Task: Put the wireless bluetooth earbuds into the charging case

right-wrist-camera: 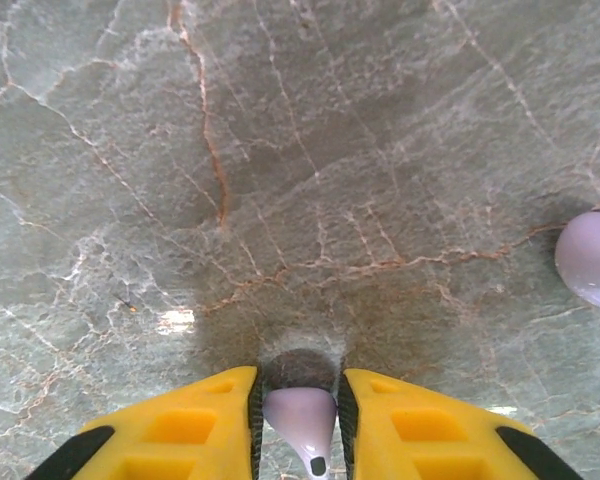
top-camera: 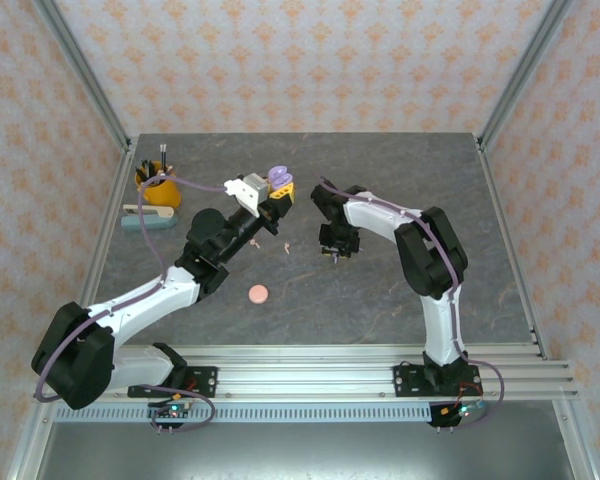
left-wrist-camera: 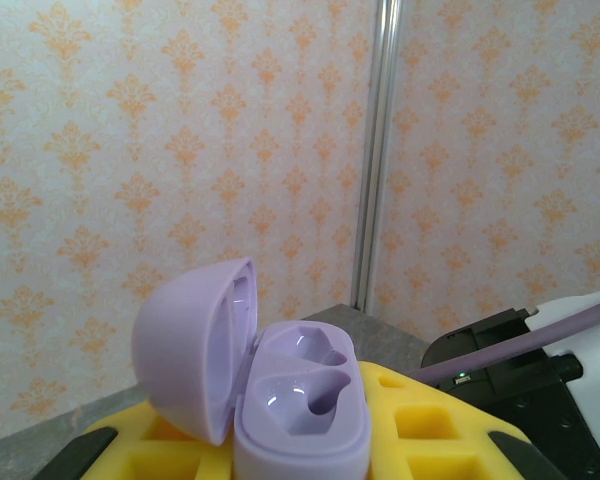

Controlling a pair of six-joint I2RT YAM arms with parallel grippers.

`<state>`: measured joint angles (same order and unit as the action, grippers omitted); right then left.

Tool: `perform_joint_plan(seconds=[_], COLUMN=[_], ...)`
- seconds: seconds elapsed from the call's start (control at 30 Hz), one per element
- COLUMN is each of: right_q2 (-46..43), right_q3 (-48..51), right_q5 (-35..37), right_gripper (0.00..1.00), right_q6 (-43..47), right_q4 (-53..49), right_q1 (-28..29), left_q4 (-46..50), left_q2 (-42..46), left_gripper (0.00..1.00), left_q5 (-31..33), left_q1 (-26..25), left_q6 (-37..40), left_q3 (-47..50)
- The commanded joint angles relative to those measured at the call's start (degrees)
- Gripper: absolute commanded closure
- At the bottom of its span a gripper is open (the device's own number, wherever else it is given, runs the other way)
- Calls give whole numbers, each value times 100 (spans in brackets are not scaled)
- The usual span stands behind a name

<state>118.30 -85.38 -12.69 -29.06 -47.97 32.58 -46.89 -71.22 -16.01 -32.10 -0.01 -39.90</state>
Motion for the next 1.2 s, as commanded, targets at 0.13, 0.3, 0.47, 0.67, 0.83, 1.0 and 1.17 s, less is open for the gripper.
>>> perform_joint_plan(seconds=[0.13, 0.3, 0.47, 0.67, 0.83, 1.0, 1.17], right_q2=[175, 175, 171, 16, -276, -547, -768], right_q3=[272, 154, 35, 50, 267, 489, 669], right_q5=[307, 293, 270, 292, 352, 396, 473], right_gripper=[74, 77, 80, 82, 82, 82, 82], right_q6=[77, 0, -30, -77, -96, -112, -102], right_q4=[-125, -240, -319, -263, -29, 178, 323], right_q1=[-164, -148, -85, -59, -59, -53, -59], left_q4=[-127, -143, -149, -145, -128, -114, -101], left_q2=[112, 100, 77, 76, 68, 58, 49], left_gripper=[100, 100, 100, 100, 100, 100, 100], left_q5=[21, 32, 28, 30, 28, 26, 35], left_q1=[53, 57, 54, 53, 55, 53, 50], left_q6=[32, 10, 1, 1, 2, 1, 10], left_q3=[17, 15, 10, 0, -26, -35, -51])
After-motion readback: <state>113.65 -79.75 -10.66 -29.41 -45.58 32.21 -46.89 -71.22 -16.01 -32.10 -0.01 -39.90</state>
